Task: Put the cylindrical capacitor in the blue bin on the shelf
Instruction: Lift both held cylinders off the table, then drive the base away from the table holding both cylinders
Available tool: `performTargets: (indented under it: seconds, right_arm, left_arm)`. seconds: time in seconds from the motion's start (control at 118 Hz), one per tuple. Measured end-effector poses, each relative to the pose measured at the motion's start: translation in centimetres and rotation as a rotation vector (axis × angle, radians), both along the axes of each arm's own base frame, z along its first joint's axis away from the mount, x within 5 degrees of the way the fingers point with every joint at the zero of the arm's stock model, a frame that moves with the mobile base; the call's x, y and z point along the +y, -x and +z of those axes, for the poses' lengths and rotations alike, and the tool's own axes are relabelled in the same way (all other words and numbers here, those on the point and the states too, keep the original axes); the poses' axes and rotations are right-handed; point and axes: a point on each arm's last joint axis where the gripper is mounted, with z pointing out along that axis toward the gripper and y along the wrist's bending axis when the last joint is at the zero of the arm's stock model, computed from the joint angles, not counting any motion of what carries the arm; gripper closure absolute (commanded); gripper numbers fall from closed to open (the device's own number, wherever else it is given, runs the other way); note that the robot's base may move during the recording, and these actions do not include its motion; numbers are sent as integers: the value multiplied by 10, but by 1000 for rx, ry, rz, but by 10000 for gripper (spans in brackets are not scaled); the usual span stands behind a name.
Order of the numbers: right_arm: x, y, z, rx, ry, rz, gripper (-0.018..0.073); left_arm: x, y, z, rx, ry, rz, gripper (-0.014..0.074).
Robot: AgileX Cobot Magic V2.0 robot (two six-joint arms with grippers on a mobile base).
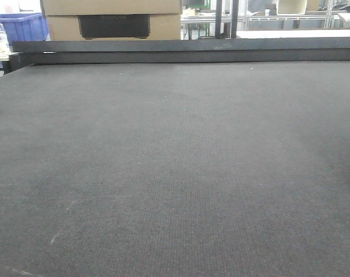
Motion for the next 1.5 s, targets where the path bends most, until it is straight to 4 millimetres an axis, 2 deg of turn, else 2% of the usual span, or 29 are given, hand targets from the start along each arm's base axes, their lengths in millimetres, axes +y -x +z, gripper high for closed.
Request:
performTargets:
  seconds: [0.093, 0.204, 1.503]
  right_arm:
    - [0, 1, 0, -2, -1, 0, 720]
    - [0, 1, 0, -1, 0, 0, 720]
    - [0, 1, 0, 1, 1, 1, 720]
  left_arm:
    - [1, 7, -11, 11, -2, 0, 707]
    - [1, 10, -16, 15, -2, 0, 707]
    - [2, 12, -15, 4, -1, 0, 707]
